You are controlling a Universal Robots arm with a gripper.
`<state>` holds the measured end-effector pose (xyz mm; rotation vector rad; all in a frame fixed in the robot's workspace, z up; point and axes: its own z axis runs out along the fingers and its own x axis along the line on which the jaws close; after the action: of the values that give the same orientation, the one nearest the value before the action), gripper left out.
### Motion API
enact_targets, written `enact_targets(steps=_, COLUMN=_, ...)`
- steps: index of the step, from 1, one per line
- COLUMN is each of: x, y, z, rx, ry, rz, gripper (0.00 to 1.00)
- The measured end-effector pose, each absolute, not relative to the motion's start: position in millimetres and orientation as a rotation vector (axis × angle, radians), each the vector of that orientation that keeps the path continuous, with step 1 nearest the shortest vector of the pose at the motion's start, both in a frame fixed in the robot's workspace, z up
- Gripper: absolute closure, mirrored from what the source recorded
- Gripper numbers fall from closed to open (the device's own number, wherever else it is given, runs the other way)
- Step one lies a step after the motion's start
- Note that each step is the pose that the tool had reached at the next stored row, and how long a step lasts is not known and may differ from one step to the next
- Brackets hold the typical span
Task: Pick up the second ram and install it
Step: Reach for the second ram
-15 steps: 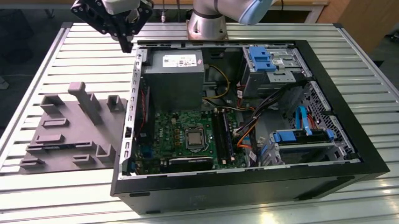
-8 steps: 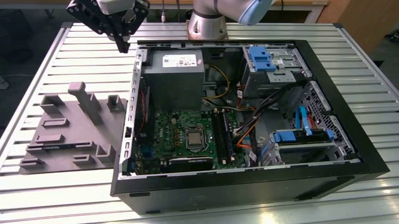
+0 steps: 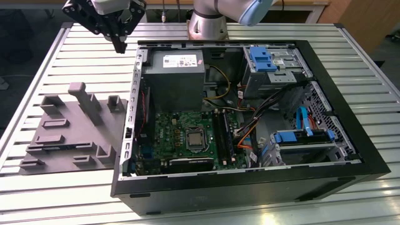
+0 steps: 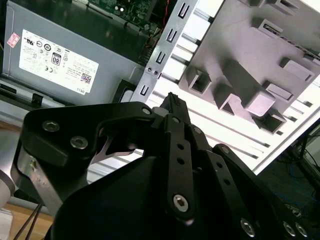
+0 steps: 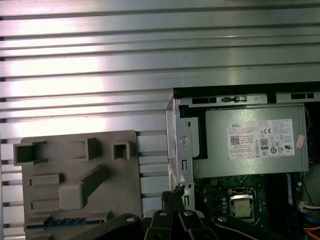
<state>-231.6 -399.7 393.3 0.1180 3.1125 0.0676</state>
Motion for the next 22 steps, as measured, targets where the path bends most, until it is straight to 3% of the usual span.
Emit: enact_targets(steps=22, x=-246.9, y=-400.1, z=393.3, rx=0.118, ry=3.112, rz=0.068, gripper=0.89)
